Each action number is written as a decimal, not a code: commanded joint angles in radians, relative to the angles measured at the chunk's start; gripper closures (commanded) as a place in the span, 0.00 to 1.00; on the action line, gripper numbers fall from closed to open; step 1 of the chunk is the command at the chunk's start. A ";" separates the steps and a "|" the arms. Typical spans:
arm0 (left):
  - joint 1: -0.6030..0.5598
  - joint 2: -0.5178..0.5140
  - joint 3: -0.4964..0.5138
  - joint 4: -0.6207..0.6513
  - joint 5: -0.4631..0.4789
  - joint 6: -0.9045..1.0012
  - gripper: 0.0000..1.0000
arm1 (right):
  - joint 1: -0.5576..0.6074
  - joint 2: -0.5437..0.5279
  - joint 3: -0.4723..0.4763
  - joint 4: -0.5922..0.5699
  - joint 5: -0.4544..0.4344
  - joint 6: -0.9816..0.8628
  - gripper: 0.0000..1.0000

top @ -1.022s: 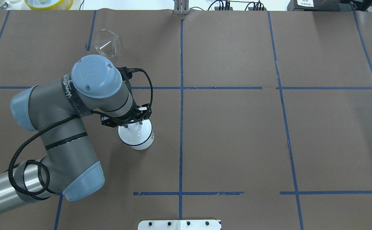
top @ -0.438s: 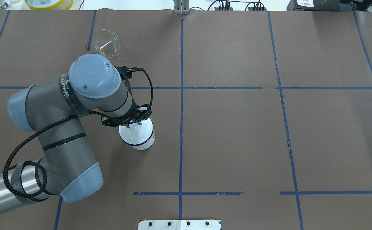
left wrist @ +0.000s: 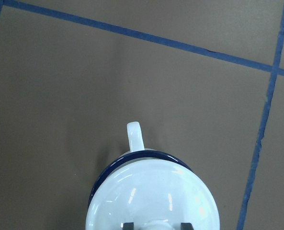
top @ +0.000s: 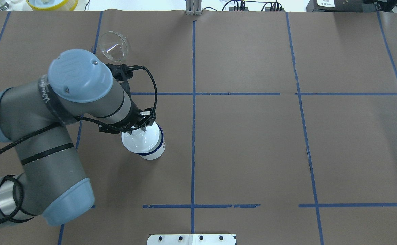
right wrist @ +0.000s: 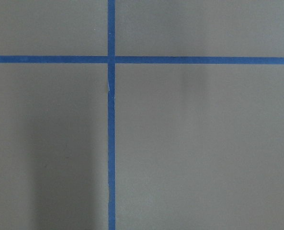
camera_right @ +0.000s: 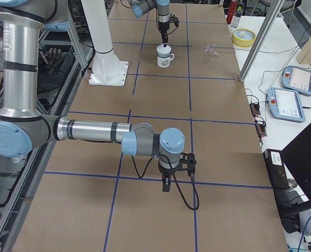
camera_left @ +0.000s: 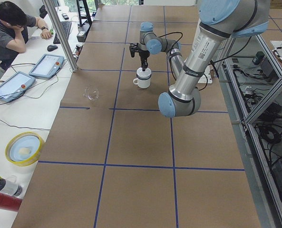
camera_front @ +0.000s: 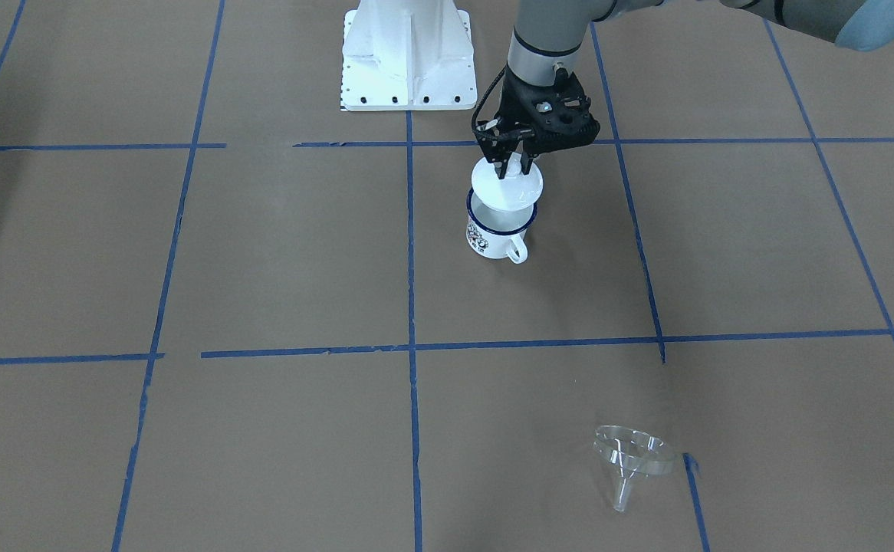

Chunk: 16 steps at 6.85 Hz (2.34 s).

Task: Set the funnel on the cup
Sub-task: 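Close the left gripper on the lid knob and lift it off, then carry the lid nearer the robot and set it on the table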

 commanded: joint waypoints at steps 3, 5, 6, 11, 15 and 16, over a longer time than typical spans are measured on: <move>-0.056 0.357 -0.304 -0.011 0.000 0.175 1.00 | 0.000 0.000 -0.002 0.000 0.000 0.000 0.00; -0.048 0.532 -0.060 -0.529 0.000 0.165 1.00 | 0.000 0.000 -0.002 0.000 0.000 0.000 0.00; -0.039 0.531 0.093 -0.667 0.000 0.165 1.00 | 0.000 0.000 -0.002 0.000 0.000 0.000 0.00; 0.000 0.521 0.181 -0.723 -0.003 0.166 0.85 | 0.000 0.000 0.000 0.000 0.000 0.000 0.00; -0.014 0.528 0.150 -0.713 0.000 0.168 0.00 | 0.000 0.000 -0.002 0.000 0.000 0.000 0.00; -0.016 0.530 0.109 -0.693 0.000 0.172 0.00 | 0.000 0.000 0.000 0.000 0.000 0.000 0.00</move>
